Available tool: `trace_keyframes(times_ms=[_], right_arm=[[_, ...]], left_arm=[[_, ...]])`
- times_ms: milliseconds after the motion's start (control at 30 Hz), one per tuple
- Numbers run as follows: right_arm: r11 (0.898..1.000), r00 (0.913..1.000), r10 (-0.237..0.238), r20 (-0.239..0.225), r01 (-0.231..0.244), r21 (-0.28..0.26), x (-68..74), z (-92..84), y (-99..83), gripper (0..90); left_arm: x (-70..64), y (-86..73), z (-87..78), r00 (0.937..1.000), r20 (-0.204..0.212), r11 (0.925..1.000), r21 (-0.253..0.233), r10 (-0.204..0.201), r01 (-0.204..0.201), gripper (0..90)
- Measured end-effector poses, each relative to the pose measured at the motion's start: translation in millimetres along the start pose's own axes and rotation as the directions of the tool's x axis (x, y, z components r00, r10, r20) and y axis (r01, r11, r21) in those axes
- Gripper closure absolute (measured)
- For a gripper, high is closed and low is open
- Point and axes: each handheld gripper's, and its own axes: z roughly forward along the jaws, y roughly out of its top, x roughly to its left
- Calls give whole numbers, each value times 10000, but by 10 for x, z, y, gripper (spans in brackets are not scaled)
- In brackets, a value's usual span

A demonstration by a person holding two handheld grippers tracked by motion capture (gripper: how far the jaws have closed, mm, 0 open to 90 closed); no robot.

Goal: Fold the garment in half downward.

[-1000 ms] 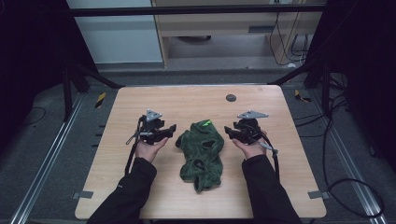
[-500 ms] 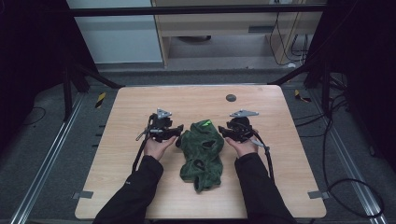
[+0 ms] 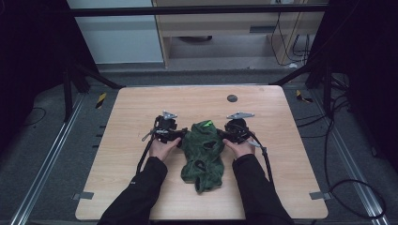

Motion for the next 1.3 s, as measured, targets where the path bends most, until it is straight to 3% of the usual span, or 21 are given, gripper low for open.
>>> trace_keyframes(times_ms=[700, 1000, 1300], right_arm=[[9960, 10000, 26, 15, -27, 897, 14, 235, -154, 603], [9923, 9997, 205, -108, -190, 1226, 17, 299, -200, 696], [9927, 9997, 62, -248, -31, 1205, 40, 303, -201, 819]], left_arm=[[-62, -124, 289, 9995, 173, 9959, 874, -255, 239, 596], [-99, -137, 305, 9990, 315, 9947, 988, -307, 274, 739], [-132, -136, 308, 9997, 127, 9943, 1045, -214, 200, 831]])
